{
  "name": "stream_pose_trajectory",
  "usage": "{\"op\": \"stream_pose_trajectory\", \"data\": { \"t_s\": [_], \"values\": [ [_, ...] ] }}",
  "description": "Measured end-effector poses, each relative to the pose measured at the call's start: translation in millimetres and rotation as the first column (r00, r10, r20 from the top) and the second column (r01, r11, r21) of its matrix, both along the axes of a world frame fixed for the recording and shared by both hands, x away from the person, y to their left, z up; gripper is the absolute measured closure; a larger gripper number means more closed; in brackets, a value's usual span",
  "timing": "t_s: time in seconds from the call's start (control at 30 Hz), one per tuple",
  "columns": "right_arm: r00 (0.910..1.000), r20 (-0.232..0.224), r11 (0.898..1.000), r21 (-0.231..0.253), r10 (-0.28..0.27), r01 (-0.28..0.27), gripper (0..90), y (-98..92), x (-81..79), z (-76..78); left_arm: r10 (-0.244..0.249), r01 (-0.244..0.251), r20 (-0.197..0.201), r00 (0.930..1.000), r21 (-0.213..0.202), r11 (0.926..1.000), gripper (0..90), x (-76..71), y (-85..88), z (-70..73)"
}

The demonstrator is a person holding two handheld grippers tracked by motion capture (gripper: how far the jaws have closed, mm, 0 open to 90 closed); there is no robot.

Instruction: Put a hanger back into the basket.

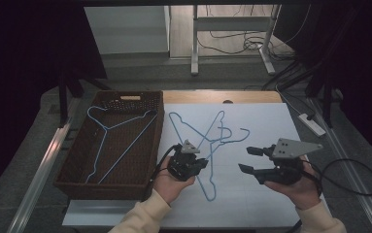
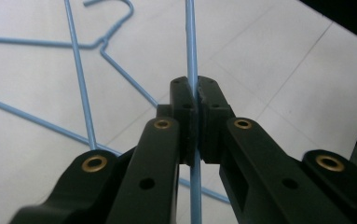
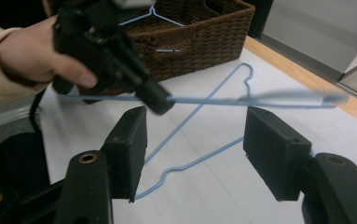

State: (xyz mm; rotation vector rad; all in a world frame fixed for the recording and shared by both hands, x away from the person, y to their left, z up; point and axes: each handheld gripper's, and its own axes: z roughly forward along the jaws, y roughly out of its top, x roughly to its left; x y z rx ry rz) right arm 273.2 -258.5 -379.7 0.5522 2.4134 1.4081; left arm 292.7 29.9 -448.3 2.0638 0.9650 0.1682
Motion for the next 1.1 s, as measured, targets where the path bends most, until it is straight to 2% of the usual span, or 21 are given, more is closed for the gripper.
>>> {"op": "stream_pose_trajectory", "data": {
  "t_s": [0.13,0.23,0.27,0.33,0.4,0.43,0.53,0.83,1.1],
  "values": [
    [0.9999,-0.015,1.000,0.026,0.000,0.000,40.4,-9.4,-7.2,-8.8,0.003,-0.002,0.005,1.0000,-0.037,0.9993,86.4,0.3,4.3,7.2],
    [0.9995,-0.030,1.000,0.024,-0.014,0.014,40.2,-13.9,-8.0,-16.3,0.005,-0.005,0.011,0.9999,-0.060,0.9982,86.4,-1.3,6.3,13.5],
    [0.9979,-0.056,0.999,0.023,-0.032,0.033,40.2,-19.9,-6.8,-27.1,0.002,-0.001,0.013,0.9999,-0.066,0.9978,86.4,-1.7,7.4,16.3],
    [0.9972,-0.064,0.999,0.026,-0.037,0.039,40.2,-21.4,-6.1,-30.4,-0.003,0.004,0.016,0.9999,-0.085,0.9964,86.4,-2.8,9.3,22.4],
    [0.9945,-0.088,0.998,0.021,-0.057,0.059,40.2,-26.8,-2.5,-42.3,-0.023,0.025,0.015,0.9996,-0.102,0.9944,86.4,-4.7,11.7,31.8],
    [0.9945,-0.088,0.998,0.021,-0.057,0.059,40.2,-26.8,-2.5,-42.3,-0.023,0.025,0.015,0.9996,-0.102,0.9944,86.4,-4.7,11.7,31.8],
    [0.9887,-0.117,0.995,0.013,-0.093,0.096,40.2,-32.4,4.1,-56.0,-0.039,0.042,0.030,0.9988,-0.113,0.9927,86.4,-8.1,13.5,42.3],
    [0.9796,-0.140,0.989,0.008,-0.145,0.147,39.2,-38.3,12.7,-71.8,-0.060,0.067,0.050,0.9969,-0.148,0.9867,86.4,-12.0,30.3,61.4],
    [0.9691,-0.156,0.981,-0.002,-0.191,0.193,37.7,-41.6,17.1,-79.0,-0.053,0.068,0.083,0.9951,-0.186,0.9801,86.4,-14.2,61.8,75.3]
  ]
}}
